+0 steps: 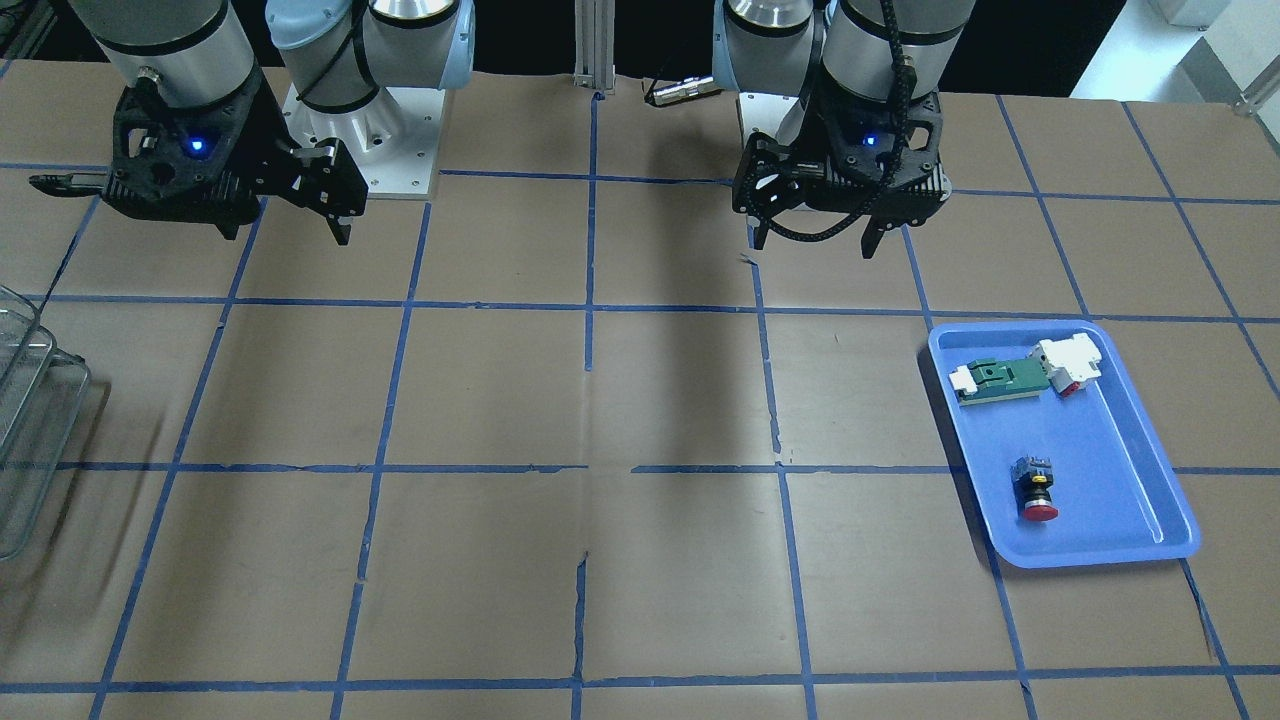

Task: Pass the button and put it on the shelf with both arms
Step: 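Move the left gripper down toward the red push button in the blue tray, then close the left gripper on the red push button's base, then lift the button with the left gripper and carry it toward the table center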

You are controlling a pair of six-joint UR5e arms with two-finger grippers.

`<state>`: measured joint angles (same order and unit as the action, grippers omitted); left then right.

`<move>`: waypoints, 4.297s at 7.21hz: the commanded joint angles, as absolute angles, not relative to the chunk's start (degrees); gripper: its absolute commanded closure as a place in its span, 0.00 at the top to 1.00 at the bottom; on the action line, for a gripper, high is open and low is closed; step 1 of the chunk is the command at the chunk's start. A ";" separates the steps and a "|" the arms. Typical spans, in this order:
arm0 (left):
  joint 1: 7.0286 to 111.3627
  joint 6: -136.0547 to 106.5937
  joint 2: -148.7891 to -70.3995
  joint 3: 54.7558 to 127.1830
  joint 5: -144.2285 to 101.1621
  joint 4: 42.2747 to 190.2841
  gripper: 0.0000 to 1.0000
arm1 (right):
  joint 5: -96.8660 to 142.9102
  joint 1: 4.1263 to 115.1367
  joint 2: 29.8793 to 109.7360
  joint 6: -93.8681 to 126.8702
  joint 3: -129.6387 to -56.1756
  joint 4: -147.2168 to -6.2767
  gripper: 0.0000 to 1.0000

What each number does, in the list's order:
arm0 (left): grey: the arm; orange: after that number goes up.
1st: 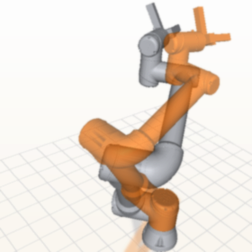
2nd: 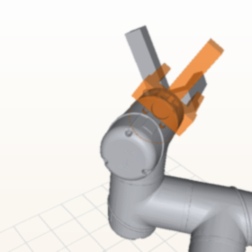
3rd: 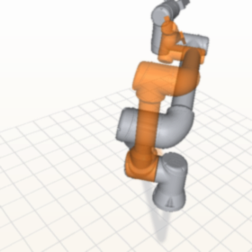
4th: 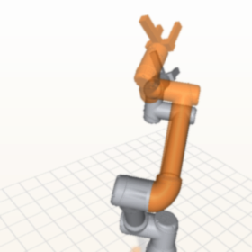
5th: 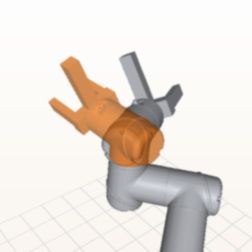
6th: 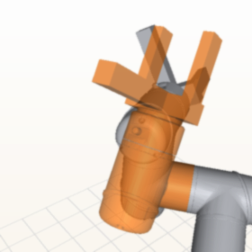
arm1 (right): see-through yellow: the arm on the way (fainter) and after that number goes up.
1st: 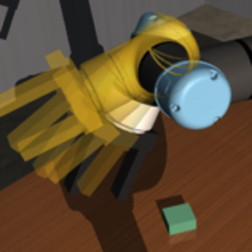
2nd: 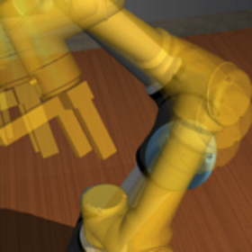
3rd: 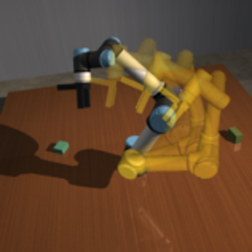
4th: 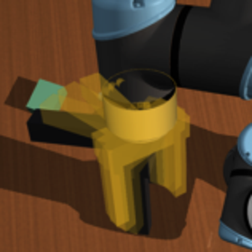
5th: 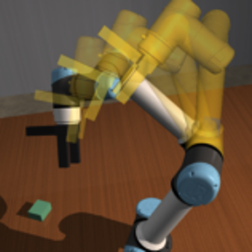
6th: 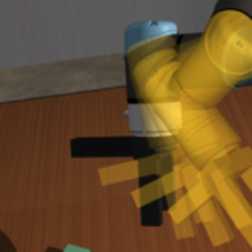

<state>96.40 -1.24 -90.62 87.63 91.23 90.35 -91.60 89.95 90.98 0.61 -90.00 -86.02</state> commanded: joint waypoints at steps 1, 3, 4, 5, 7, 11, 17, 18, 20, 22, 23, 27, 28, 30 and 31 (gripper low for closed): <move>95.98 -1.06 -90.62 87.63 91.14 90.18 1.00 | -88.62 90.00 90.71 -0.34 -90.09 -88.05 1.00; 92.40 -0.35 -90.88 87.89 91.41 90.61 1.00 | -88.68 90.00 90.79 -0.26 -90.35 -88.07 1.00; 88.98 -0.18 -91.05 89.11 91.58 90.44 1.00 | -88.68 90.00 90.70 -0.35 -90.35 -88.15 1.00; 83.38 -0.18 -92.45 90.43 92.45 90.09 1.00 | -88.68 90.00 90.70 -0.26 -90.35 -88.07 1.00; 74.83 4.89 -96.14 94.29 92.29 86.87 1.00 | -88.59 90.00 90.79 -0.26 -90.35 -88.07 1.00; 61.89 29.65 -105.97 104.39 92.11 62.92 1.00 | -88.59 90.00 90.79 -0.17 -90.35 -88.15 1.00; 60.56 43.51 -115.22 104.15 91.85 53.09 0.79 | -88.59 90.00 90.70 -0.09 -90.53 -88.07 1.00; 60.56 43.51 -115.57 104.32 92.19 53.35 0.57 | -88.59 90.00 90.70 -0.26 -90.61 -88.07 1.00; 60.56 43.51 -116.11 103.98 92.37 53.52 0.33 | -88.59 90.00 90.97 0.09 -91.23 -88.15 1.00; 60.99 44.29 -114.62 103.97 92.37 53.96 0.00 | -88.59 90.00 90.97 -0.18 -91.23 -88.16 1.00; 61.78 49.34 -113.48 103.37 92.37 53.96 0.00 | -88.51 90.00 91.05 0.35 -91.14 -88.07 1.00; 74.40 69.94 -105.92 98.10 84.31 60.61 0.00 | -89.91 88.60 90.44 -0.44 -90.61 -87.46 1.00; 80.71 73.35 -104.86 96.78 84.11 62.82 0.00 | -91.83 87.81 90.96 -0.53 -90.01 -87.19 1.00; 91.88 76.63 -104.24 89.87 83.94 69.31 0.00 | -92.28 87.19 90.97 -5.33 -90.00 -87.28 1.00; 97.24 78.29 -104.50 84.52 83.24 75.26 0.00 | -91.50 87.19 91.75 -9.54 -90.09 -87.71 1.00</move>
<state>90.49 76.34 -104.44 90.31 83.85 69.16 -91.93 87.33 91.12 -5.13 -90.05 -87.51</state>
